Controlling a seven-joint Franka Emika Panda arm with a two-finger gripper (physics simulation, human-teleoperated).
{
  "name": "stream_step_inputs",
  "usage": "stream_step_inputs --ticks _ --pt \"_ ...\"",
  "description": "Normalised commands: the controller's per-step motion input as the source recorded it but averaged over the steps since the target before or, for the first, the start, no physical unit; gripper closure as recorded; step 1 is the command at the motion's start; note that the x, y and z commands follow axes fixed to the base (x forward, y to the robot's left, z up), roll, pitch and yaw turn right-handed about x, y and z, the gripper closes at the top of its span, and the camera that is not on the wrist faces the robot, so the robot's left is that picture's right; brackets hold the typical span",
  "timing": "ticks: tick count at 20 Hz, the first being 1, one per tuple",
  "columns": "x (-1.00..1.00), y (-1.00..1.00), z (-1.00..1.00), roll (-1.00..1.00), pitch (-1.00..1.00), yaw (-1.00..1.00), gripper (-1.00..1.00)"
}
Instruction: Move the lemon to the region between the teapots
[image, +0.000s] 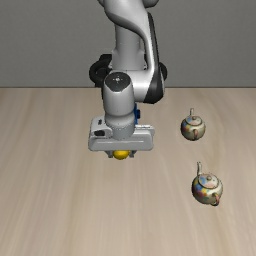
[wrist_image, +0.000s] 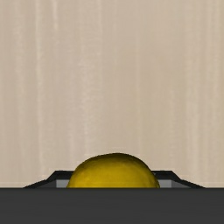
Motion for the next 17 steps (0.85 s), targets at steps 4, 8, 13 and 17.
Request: stream_step_inputs --ticks 4,8,13,17 --pt "0.00 1.00 0.00 0.00 0.00 0.00 1.00" --pt "0.00 1.00 0.00 0.00 0.00 0.00 1.00" --pt "0.00 1.00 0.00 0.00 0.00 0.00 1.00" --pt "0.00 1.00 0.00 0.00 0.00 0.00 1.00"
